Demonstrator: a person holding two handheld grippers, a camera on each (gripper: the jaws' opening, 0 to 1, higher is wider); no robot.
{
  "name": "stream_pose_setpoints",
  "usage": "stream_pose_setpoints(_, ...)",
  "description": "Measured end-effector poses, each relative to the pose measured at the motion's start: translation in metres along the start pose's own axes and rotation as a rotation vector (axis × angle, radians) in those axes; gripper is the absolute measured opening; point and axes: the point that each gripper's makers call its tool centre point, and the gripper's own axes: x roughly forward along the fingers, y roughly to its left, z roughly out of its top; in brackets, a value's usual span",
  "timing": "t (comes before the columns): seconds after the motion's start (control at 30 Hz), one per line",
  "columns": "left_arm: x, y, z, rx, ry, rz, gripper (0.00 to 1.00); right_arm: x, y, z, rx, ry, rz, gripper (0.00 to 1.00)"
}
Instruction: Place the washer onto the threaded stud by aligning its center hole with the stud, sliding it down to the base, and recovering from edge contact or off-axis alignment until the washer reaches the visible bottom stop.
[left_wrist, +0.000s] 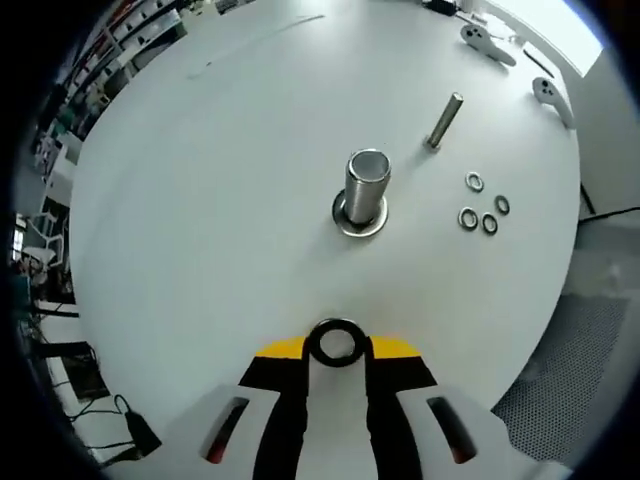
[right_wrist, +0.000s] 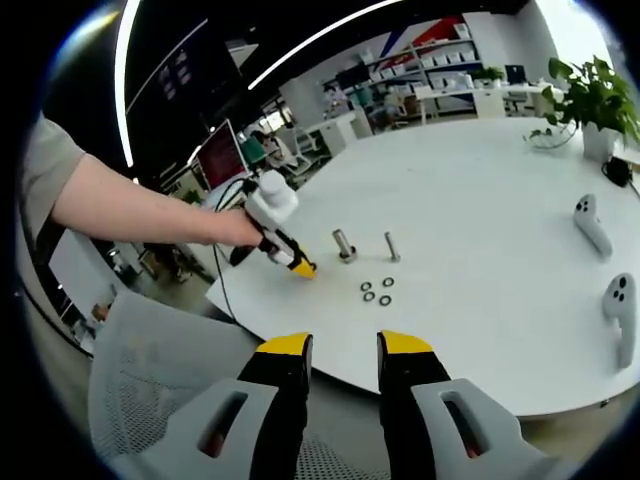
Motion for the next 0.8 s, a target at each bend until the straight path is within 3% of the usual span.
stream_pose_setpoints(0.4,-0.039,0.006,0.055,-0.018,-0.171,-0.001,0.19,0.000,0.000,0.000,0.000,-0.001,0.000,0.28)
stream_pose_setpoints(0.6,-0.053,-0.002,0.076,0.032,-0.205,-0.006,0.19,0.000,0.000,0.001,0.000,-0.002,-0.001,0.28)
stream_pose_setpoints(0.8,-0.049,-0.012,0.086,0.060,-0.192,-0.024,0.19,0.000,0.000,0.001,-0.001,-0.002,0.000,0.28)
